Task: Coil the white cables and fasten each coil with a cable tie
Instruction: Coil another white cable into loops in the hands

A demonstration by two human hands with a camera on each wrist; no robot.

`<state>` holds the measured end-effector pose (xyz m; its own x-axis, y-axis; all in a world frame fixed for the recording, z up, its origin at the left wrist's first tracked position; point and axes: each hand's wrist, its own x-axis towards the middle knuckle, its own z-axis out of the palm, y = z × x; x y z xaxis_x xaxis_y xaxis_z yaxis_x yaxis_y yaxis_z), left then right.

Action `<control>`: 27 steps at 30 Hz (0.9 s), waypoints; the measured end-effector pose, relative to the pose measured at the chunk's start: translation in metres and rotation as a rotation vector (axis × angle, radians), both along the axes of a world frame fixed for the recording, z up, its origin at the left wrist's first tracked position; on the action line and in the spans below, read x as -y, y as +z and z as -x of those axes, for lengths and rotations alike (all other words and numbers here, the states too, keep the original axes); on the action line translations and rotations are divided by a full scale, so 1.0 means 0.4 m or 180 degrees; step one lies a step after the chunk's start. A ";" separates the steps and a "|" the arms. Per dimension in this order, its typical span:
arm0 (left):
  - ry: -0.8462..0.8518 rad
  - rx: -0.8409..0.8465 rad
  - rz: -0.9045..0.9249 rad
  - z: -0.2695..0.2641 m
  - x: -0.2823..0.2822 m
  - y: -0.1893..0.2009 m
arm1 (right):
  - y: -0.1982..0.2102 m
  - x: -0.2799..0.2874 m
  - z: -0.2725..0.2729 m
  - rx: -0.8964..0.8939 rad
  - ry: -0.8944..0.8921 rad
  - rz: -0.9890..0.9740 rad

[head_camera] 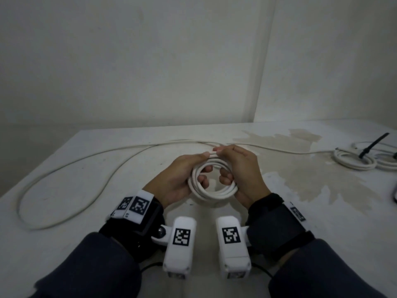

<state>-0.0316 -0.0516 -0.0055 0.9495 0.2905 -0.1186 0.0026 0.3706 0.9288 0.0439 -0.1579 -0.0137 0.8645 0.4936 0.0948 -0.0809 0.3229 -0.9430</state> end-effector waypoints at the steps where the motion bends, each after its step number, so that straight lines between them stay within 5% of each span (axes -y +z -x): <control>1: -0.0086 -0.0069 0.0147 0.002 -0.005 0.001 | -0.001 0.001 0.001 -0.0064 0.0032 -0.0022; 5: -0.0356 -0.0074 0.0329 0.006 -0.016 0.001 | -0.006 -0.002 -0.001 -0.0270 0.0105 -0.0070; 12: 0.0240 0.0215 -0.0027 -0.009 0.004 -0.028 | -0.012 -0.001 -0.015 -0.0364 0.0229 0.0120; 19: 0.0400 -0.0055 0.0579 -0.017 0.032 -0.032 | 0.009 0.002 0.005 -0.0370 -0.0201 0.0193; 27: 0.0824 0.0001 -0.0550 -0.064 0.128 -0.036 | 0.024 0.106 -0.014 -0.0480 -0.0135 0.0152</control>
